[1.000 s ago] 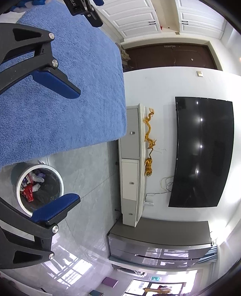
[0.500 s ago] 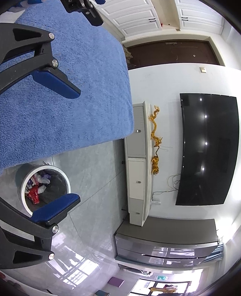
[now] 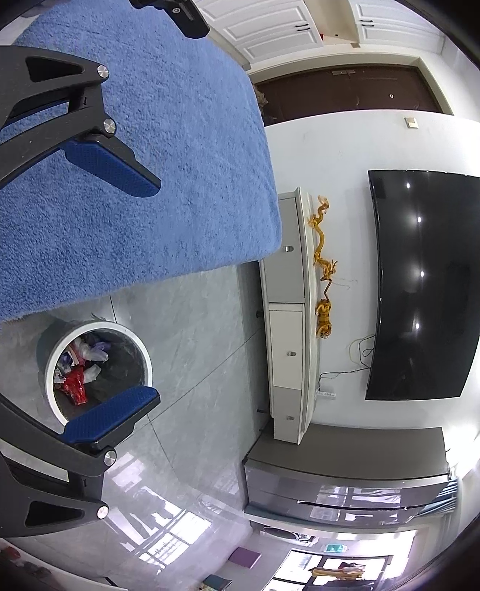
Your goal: Collect trash
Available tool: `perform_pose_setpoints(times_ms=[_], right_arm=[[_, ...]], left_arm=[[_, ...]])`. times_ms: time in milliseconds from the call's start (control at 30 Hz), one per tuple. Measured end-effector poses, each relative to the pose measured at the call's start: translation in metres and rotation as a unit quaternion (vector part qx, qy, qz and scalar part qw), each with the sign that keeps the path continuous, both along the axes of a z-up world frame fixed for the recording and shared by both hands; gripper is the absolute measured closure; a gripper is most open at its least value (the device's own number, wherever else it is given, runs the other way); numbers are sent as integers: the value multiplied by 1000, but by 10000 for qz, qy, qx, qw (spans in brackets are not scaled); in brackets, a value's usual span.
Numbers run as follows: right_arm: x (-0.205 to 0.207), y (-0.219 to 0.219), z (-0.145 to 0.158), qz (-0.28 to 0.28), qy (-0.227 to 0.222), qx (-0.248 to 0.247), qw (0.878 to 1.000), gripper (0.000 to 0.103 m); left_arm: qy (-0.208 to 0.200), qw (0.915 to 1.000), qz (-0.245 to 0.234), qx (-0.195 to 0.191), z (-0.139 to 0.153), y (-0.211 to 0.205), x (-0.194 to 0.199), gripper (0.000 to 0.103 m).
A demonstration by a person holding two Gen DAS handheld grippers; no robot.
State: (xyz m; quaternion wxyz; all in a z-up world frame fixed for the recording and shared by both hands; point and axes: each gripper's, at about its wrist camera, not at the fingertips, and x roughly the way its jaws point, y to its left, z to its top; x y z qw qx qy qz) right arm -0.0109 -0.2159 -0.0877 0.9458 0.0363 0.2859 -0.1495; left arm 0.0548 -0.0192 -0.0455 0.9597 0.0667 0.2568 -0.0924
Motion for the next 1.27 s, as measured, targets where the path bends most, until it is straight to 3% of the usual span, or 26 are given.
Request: perform_pose_setpoints(times_ms=[1267], right_arm=[[4, -13, 0, -141, -15, -55, 9999, 0]], left_arm=[[239, 9996, -134, -66, -11, -8, 13, 1]])
